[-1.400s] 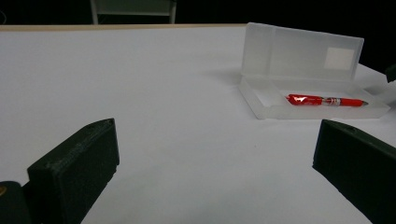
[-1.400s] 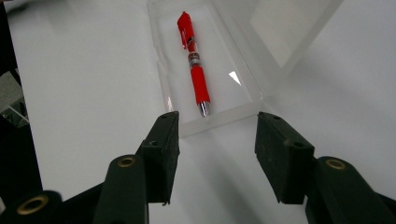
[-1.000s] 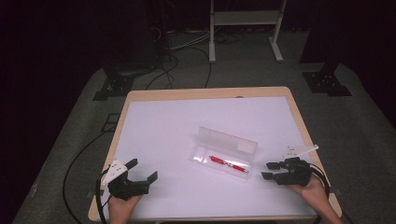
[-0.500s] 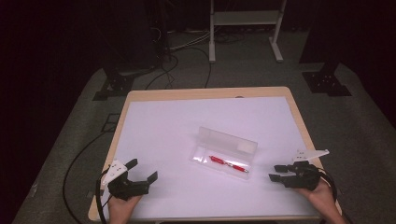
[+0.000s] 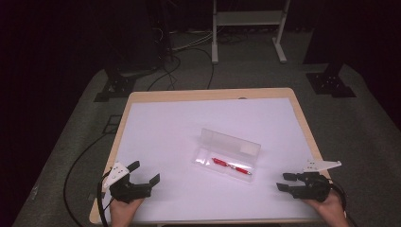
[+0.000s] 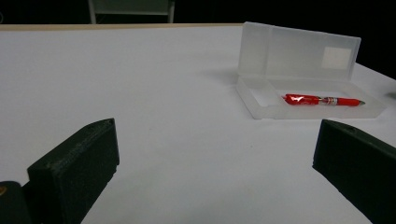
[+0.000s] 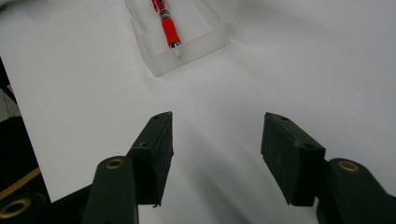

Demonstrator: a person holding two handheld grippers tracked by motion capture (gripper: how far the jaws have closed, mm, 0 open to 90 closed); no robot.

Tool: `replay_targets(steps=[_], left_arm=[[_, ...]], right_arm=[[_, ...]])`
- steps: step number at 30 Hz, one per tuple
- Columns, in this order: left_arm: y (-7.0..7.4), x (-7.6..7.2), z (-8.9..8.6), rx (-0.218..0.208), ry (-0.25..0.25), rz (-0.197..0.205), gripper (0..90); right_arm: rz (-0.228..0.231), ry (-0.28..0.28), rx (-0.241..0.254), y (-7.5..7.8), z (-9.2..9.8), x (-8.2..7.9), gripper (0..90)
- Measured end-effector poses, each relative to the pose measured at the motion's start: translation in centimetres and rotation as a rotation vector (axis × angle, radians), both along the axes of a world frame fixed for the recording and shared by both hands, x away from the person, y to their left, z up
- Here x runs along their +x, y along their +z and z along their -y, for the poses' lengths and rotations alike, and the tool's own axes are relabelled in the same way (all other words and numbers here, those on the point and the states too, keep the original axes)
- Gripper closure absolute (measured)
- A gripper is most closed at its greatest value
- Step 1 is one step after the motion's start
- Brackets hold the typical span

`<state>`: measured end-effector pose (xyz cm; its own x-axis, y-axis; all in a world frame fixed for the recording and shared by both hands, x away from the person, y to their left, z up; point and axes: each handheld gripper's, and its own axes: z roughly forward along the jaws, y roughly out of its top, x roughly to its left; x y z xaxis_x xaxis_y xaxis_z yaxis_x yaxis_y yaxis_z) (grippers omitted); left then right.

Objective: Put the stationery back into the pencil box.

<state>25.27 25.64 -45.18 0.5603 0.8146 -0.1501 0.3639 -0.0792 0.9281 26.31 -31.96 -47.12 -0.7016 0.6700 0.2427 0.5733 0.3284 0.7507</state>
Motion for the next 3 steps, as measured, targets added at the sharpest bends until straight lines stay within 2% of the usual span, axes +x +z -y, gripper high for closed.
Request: replay_targets(steps=[3], left_arm=[[0.01,0.01,0.02,0.001,0.000,0.000,0.0]], right_arm=[[0.009,-0.010,0.009,-0.15,0.10,-0.39,39.0]])
